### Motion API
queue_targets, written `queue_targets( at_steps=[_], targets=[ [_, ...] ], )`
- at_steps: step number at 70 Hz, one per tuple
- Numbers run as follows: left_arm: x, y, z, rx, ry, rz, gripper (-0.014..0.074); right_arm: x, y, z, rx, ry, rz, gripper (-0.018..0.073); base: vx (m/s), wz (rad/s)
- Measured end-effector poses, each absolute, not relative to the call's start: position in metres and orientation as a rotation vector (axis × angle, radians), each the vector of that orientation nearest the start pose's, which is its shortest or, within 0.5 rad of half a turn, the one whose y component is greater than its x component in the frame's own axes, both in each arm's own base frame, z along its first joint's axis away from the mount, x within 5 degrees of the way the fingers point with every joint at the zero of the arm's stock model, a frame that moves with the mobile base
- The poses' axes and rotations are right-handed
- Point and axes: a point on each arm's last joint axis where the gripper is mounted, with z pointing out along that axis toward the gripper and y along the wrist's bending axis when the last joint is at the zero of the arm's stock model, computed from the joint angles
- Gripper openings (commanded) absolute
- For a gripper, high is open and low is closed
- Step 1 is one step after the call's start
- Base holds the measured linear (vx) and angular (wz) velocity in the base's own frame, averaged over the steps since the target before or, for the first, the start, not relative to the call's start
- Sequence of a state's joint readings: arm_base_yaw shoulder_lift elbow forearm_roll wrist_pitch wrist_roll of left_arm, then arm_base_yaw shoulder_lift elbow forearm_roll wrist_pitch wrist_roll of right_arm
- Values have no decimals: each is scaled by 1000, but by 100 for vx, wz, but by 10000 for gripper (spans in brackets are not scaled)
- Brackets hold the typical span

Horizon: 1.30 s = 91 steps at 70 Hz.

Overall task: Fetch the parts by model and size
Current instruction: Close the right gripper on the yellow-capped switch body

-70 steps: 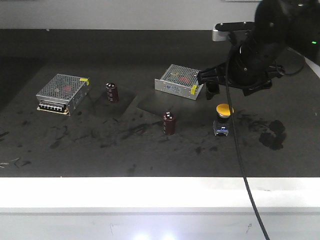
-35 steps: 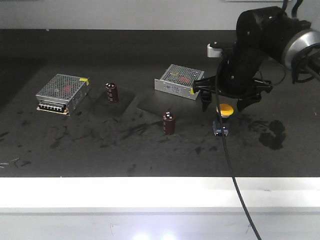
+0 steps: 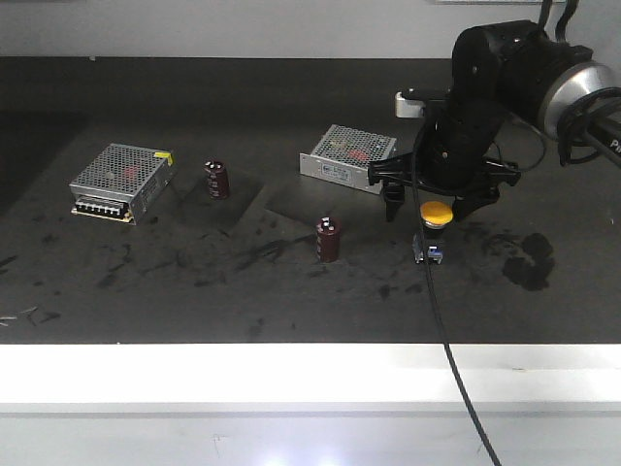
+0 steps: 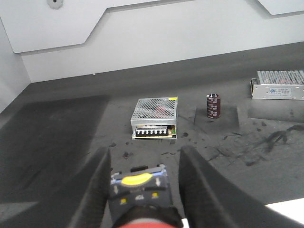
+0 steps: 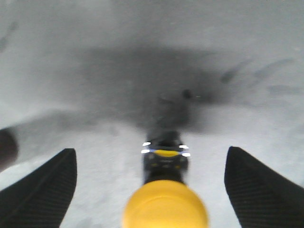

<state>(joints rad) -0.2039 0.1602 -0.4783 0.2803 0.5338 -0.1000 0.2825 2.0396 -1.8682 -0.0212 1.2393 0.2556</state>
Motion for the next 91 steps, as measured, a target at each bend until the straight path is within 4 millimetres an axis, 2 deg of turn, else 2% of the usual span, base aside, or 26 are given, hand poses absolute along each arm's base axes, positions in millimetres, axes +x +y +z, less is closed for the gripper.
queue_targets(
  at_steps=[37, 55, 91],
  targets=[
    [40, 5, 315, 185, 1671, 73, -8, 420, 118, 269, -92, 2892, 27, 594, 0, 0],
    [40, 5, 315, 185, 1671, 73, -8, 407, 114, 238, -111, 3007, -23, 594, 0, 0],
    [40, 5, 315, 186, 1670, 73, -8, 409, 114, 235, -77, 2983, -8, 594, 0, 0]
  ],
)
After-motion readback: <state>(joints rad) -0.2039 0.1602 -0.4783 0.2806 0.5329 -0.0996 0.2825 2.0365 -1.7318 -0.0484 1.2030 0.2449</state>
